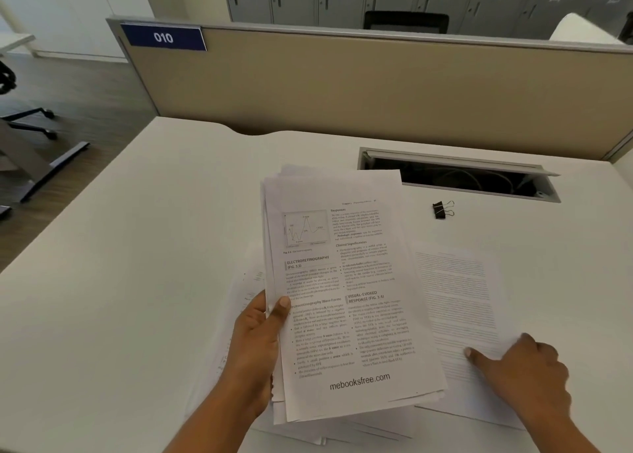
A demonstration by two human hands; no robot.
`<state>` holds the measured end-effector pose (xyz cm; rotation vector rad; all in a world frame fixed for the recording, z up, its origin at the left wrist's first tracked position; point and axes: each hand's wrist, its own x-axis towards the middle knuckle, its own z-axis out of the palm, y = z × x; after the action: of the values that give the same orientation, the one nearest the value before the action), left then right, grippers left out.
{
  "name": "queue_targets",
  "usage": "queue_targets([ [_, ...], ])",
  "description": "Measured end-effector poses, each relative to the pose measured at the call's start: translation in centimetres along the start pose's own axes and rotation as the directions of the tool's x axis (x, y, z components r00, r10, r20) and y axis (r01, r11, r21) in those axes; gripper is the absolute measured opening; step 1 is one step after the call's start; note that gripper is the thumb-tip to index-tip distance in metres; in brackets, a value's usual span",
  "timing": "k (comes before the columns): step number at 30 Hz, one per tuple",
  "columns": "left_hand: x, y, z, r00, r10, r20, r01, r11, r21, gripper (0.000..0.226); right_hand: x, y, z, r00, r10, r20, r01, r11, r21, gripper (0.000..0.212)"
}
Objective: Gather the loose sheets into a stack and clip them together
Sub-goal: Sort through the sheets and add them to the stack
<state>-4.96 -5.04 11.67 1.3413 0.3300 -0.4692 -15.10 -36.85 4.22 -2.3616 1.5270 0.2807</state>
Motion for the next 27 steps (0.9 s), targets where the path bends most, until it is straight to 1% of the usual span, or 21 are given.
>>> queue_targets([
  [3, 0.1, -0.1, 0.1, 1.000, -0.002, -0.005, 0.002, 1.000, -0.003, 0.025, 1.1, 0.9, -0.1, 0.999, 0.002, 0.040, -0.005, 0.997, 0.077, 0.100],
  [4, 0.1, -0.2, 0.2, 1.000, -0.003, -0.010, 0.003, 1.000, -0.003, 0.024, 1.4, 1.2, -0.2, 0.998, 0.000, 0.057, -0.007, 0.991, 0.132, 0.099],
  [5, 0.1, -0.2, 0.2, 1.000, -0.005, -0.013, 0.005, 1.000, -0.003, 0.024, 1.6, 1.3, -0.4, 0.998, -0.005, 0.067, -0.008, 0.981, 0.193, 0.093],
  [6, 0.2, -0.2, 0.3, 1.000, -0.006, -0.018, 0.006, 1.000, -0.001, 0.024, 1.8, 1.5, -0.6, 0.998, -0.005, 0.068, -0.012, 0.968, 0.249, 0.082],
  [9, 0.2, -0.3, 0.1, 1.000, -0.006, -0.030, 0.006, 1.000, 0.005, 0.023, 2.7, 2.2, -0.7, 0.998, -0.006, 0.059, -0.018, 0.915, 0.404, 0.040],
  [11, 0.4, -0.4, -0.1, 0.999, -0.003, -0.044, 0.003, 1.000, 0.014, 0.023, 2.9, 2.6, -0.7, 0.998, 0.008, 0.067, -0.042, 0.857, 0.513, 0.025],
  [12, 0.5, -0.5, -0.3, 0.999, 0.000, -0.055, 0.001, 1.000, 0.019, 0.022, 3.0, 2.8, -0.8, 0.998, 0.014, 0.057, -0.043, 0.835, 0.548, 0.021],
  [14, 0.7, -0.7, -0.7, 0.997, 0.007, -0.074, -0.005, 1.000, 0.026, 0.022, 3.2, 3.0, -1.1, 0.999, 0.031, 0.005, -0.028, 0.788, 0.615, 0.020],
  [16, 0.8, -0.7, -1.1, 0.996, 0.012, -0.088, -0.009, 0.999, 0.031, 0.022, 3.0, 2.9, -1.8, 0.996, 0.072, -0.053, -0.012, 0.695, 0.719, 0.019],
  [17, 0.8, -0.8, -1.3, 0.995, 0.015, -0.094, -0.012, 0.999, 0.034, 0.022, 3.0, 2.8, -2.1, 0.993, 0.092, -0.070, -0.005, 0.635, 0.772, 0.014],
  [18, 0.9, -0.8, -1.5, 0.995, 0.016, -0.101, -0.013, 0.999, 0.037, 0.023, 3.0, 2.7, -2.5, 0.990, 0.117, -0.072, -0.008, 0.571, 0.821, 0.007],
  [20, 1.0, -0.9, -1.8, 0.993, 0.015, -0.116, -0.010, 0.999, 0.044, 0.023, 3.1, 2.6, -3.4, 0.986, 0.158, -0.055, -0.023, 0.454, 0.891, 0.008],
  [22, 1.2, -1.1, -1.9, 0.993, 0.006, -0.122, -0.001, 0.999, 0.042, 0.023, 3.0, 2.2, -4.6, 0.988, 0.152, -0.031, -0.025, 0.352, 0.936, 0.007],
  [24, 1.3, -1.3, -1.9, 0.993, -0.001, -0.117, 0.006, 0.999, 0.042, 0.022, 2.1, 1.2, -6.3, 0.996, 0.092, -0.011, -0.016, 0.293, 0.956, 0.005],
  [27, 1.3, -1.6, -1.6, 0.995, -0.007, -0.102, 0.011, 0.999, 0.032, 0.022, 0.2, -0.5, -8.0, 0.999, -0.006, -0.032, 0.033, 0.288, 0.957, 0.010],
])
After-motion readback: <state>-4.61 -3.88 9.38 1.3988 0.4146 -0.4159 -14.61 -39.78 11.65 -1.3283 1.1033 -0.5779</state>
